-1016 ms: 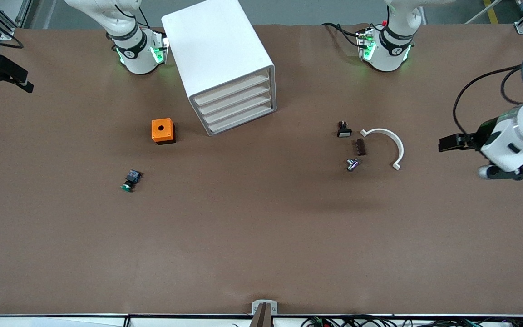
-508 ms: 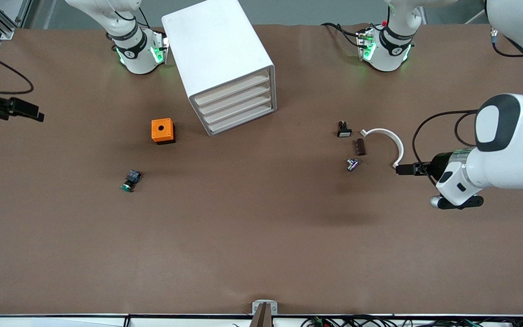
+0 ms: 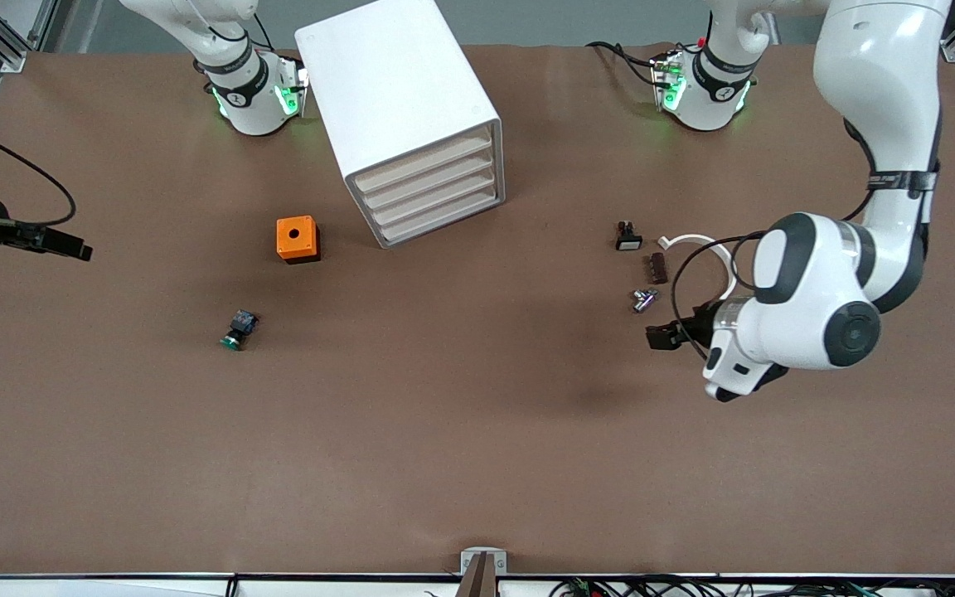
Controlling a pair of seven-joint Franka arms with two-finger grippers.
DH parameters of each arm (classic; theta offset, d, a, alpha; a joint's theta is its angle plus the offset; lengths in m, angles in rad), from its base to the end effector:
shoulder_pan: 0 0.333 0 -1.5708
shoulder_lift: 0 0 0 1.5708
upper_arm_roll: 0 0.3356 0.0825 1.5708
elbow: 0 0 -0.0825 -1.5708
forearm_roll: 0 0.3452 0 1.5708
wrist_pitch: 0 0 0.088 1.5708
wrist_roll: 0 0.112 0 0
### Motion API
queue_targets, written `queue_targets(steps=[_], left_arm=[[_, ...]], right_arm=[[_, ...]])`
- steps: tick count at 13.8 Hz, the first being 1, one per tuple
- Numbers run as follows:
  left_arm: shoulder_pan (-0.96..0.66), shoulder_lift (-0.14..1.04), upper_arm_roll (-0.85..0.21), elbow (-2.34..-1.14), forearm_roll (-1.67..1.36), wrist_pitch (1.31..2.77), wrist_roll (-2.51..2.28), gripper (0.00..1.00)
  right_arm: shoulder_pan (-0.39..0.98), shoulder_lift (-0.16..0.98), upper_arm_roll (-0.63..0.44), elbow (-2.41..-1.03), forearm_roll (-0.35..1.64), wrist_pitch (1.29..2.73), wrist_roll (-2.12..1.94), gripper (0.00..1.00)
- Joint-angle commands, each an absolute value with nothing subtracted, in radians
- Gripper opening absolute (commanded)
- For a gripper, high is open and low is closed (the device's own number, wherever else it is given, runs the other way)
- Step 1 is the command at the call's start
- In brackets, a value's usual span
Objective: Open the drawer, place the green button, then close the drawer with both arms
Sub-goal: 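Reach the right gripper to the green button while the left gripper nears the drawer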
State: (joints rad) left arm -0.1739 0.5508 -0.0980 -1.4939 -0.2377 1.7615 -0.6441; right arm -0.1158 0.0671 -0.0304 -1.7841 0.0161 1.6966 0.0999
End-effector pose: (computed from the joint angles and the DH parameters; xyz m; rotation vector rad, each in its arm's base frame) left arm 0.6186 -0.1840 0.3643 2.8863 0.6727 -0.5617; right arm 0.5237 -0.0751 0.5219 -3.0908 0.3875 0.2407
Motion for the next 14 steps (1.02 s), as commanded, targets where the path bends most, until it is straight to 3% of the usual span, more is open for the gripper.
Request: queue_targets(steps=[1,4,10,14], left_arm=[[-0.210,0.566,-0.092,-1.474,-0.253,1.756,-0.780,1.00],[-0.264,0.598,-0.092,-1.444,-0.290,1.744,-0.955,1.00],[-0.354,0.655,-0.090,-1.393,-0.417,1.740,-1.179,1.00],[-0.403,0.715,-0.092,-1.356,-0.527,1.740,-1.440,1.00]], right_arm=[[-0.077,0.049,-0.025,-1.874,0.015,1.796,0.230,1.00],[-0.014,0.049,-0.025,-1.962,0.015,1.929,0.362,1.00],[0.048,0.067,-0.025,-2.201,0.015,2.327,0.491,1.00],[0.054,0.115,-0.025,-2.232,0.014,2.405,0.593,1.00]])
